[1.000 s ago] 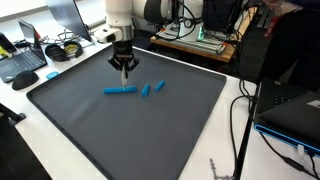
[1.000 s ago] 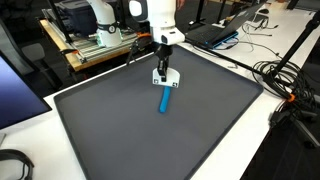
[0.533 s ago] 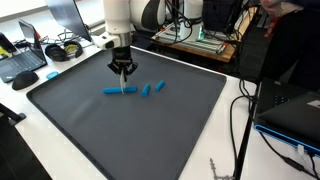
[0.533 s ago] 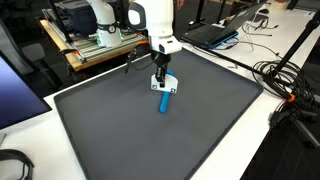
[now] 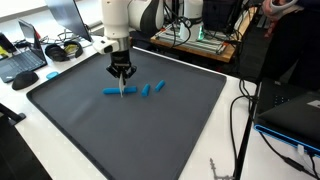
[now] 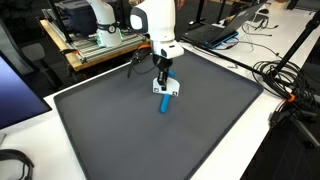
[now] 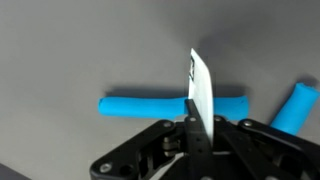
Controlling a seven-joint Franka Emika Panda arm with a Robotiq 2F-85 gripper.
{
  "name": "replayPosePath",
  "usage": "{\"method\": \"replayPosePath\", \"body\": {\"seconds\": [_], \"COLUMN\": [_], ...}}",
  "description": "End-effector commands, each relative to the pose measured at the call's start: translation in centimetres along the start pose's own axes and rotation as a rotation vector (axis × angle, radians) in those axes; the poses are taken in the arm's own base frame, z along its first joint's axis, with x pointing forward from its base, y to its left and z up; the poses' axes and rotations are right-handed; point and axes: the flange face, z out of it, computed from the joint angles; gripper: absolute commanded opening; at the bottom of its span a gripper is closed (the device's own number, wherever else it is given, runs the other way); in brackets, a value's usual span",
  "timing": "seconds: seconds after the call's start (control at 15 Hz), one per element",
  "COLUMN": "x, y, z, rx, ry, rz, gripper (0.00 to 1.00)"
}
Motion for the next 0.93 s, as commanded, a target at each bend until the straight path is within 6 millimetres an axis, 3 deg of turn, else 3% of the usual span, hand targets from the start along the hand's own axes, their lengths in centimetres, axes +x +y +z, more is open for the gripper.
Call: {"method": "replayPosePath", "body": {"seconds": [0.0,0.47,0.87], "x": [0.8,0.8,2.2], "y": [-0.2,-0.4,-0.8], "z": [2.0,3.6,2.4], "rx": [0.013,0.028,0.009], "ry": [0.002,0.027,0.083], "rz": [-0.015,-0.006,0.0], "gripper": [0.01,0.01,0.01]}}
